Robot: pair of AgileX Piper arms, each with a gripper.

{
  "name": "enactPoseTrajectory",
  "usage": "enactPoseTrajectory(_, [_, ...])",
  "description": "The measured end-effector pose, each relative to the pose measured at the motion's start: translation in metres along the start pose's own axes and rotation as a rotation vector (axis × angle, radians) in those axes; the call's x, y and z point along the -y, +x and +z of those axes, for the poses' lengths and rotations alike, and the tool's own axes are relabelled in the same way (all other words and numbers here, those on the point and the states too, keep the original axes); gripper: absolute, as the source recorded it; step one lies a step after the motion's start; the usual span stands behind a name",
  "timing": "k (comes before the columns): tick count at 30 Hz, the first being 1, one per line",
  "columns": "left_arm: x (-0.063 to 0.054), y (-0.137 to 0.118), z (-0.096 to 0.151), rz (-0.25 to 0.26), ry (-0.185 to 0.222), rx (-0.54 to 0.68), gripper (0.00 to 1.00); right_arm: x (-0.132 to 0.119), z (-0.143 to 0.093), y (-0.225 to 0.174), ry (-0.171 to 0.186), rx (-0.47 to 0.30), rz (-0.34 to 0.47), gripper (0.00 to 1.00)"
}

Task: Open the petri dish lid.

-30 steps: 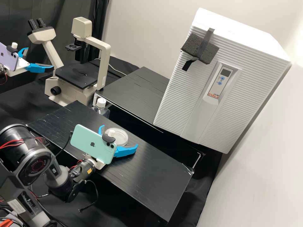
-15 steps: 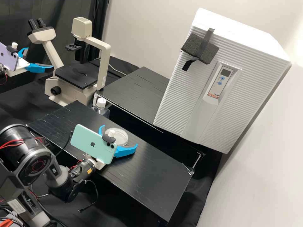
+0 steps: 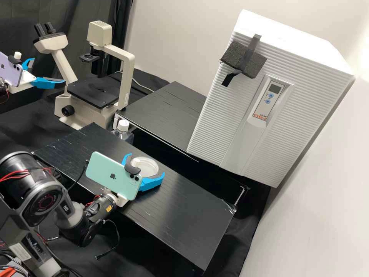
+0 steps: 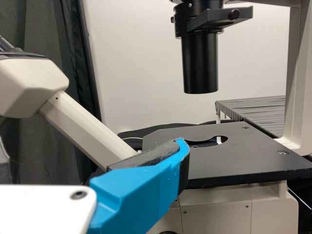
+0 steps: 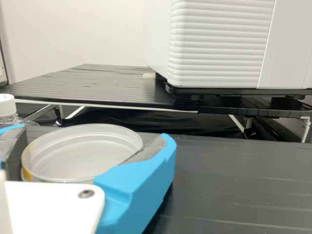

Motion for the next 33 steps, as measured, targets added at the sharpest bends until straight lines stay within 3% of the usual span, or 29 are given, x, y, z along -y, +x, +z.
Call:
enactPoseTrajectory(27, [0.0, 0.0, 0.0, 0.0, 0.0, 0.0, 1.0, -0.001, -0.003, -0.001, -0.002, -0.015, 0.006, 0.0])
enactPoseTrajectory(33, [0.0, 0.0, 0.0, 0.0, 0.0, 0.0, 1.0, -0.01, 0.0, -0.004, 0.059, 0.004, 0.051, 0.0])
